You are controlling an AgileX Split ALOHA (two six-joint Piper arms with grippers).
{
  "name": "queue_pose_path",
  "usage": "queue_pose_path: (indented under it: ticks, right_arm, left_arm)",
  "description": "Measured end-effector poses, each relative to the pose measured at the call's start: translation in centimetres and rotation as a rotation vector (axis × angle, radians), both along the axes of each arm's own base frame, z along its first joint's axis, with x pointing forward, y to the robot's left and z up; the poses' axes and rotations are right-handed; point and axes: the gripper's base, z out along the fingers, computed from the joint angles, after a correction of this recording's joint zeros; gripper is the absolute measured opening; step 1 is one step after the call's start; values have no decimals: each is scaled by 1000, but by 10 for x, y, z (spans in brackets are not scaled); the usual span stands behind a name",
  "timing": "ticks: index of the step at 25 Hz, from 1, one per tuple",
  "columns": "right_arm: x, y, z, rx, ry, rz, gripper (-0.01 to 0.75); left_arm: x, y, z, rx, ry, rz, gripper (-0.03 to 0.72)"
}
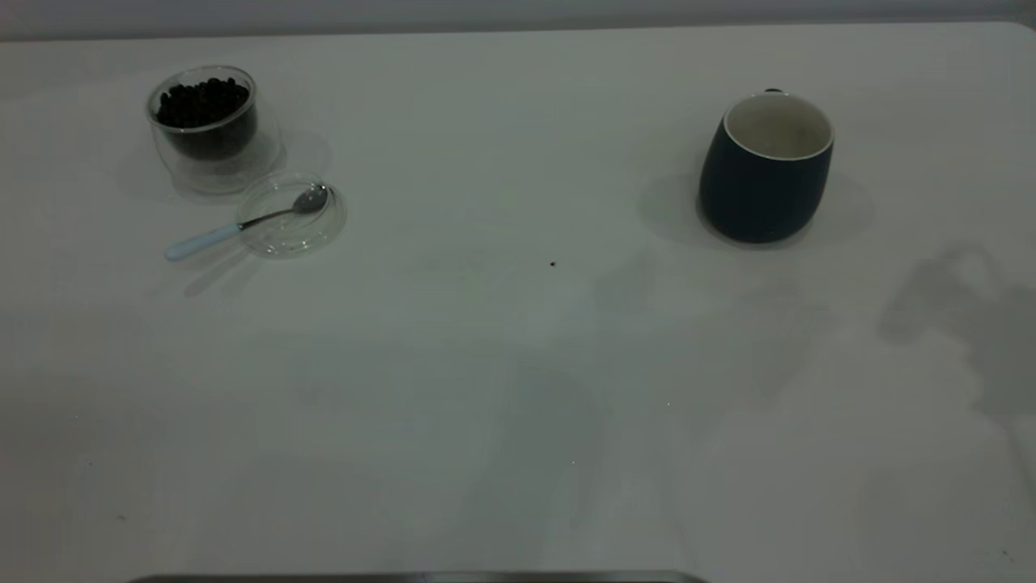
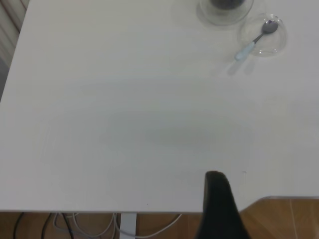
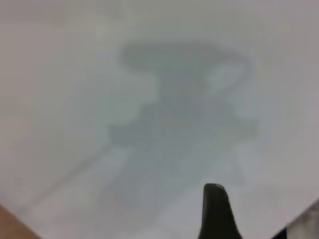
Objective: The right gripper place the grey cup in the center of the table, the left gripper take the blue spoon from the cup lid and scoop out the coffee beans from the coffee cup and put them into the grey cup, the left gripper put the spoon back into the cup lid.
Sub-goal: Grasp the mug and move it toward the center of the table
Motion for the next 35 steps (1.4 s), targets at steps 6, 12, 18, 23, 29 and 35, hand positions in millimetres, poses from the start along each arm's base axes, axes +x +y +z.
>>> queue_pose_path:
  ticks: [6,12,18,23,29,35]
  right_arm:
    - [34,9,-38,-24,9,128,459]
    - [70,24,-72,-70,18,263,459]
    - [99,47,-90,-107,-3,397,459]
    - [115,65,-102,-123,-18,467,459]
    - [120,91,-112,-137,-39,564,459]
    - [114,133,-111,-128,-87,652,459]
  left_arm:
    - [0,0,0,1,0,-1,565]
    - [0,0,0,1,0,-1,565]
    - [0,0,0,2,0,-1,565]
    - [0,0,0,2,0,-1,565]
    - [0,0,0,2,0,-1,565]
    - [0,0,0,2,0,-1,565]
